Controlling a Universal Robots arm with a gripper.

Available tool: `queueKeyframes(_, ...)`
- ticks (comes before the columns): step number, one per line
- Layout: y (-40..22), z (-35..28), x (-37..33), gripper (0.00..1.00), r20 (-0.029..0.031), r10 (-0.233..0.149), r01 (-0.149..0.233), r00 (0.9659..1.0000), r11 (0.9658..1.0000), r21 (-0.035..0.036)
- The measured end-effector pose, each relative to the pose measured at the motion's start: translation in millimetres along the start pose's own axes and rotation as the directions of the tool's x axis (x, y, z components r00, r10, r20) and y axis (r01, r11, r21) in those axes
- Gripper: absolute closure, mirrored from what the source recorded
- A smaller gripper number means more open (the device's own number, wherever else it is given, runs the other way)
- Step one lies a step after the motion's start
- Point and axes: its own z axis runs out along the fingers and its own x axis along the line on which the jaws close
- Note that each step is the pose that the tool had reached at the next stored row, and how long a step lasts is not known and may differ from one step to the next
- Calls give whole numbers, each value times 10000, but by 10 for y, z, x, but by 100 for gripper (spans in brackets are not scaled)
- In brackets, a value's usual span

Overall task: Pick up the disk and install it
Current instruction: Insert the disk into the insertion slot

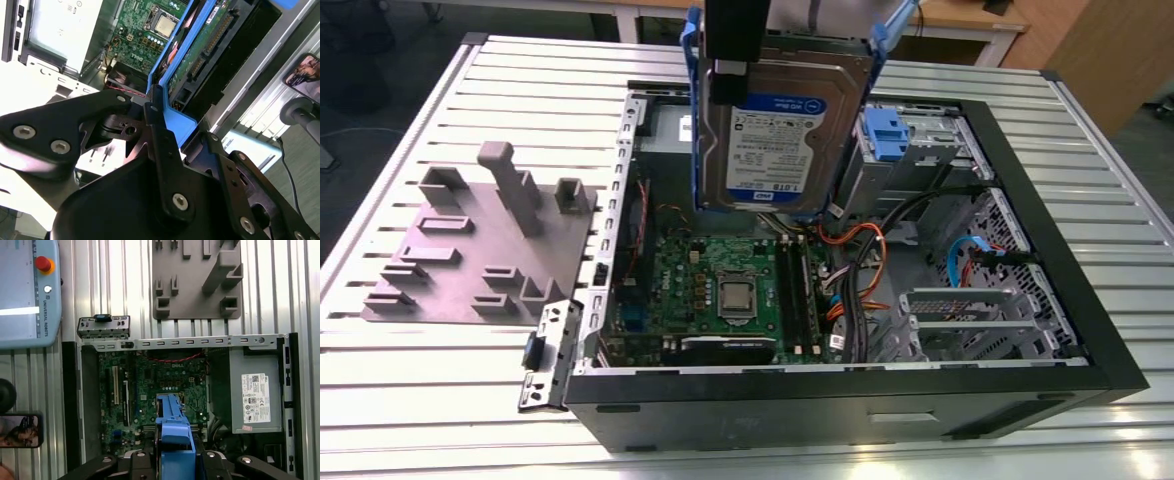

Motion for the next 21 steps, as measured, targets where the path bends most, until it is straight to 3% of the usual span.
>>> queueKeyframes(12, -14, 4, 97, 64, 1, 1, -1, 10000, 10000, 0)
queueKeyframes(21, -130, 8, 102, 64, 1, 1, -1, 10000, 10000, 0)
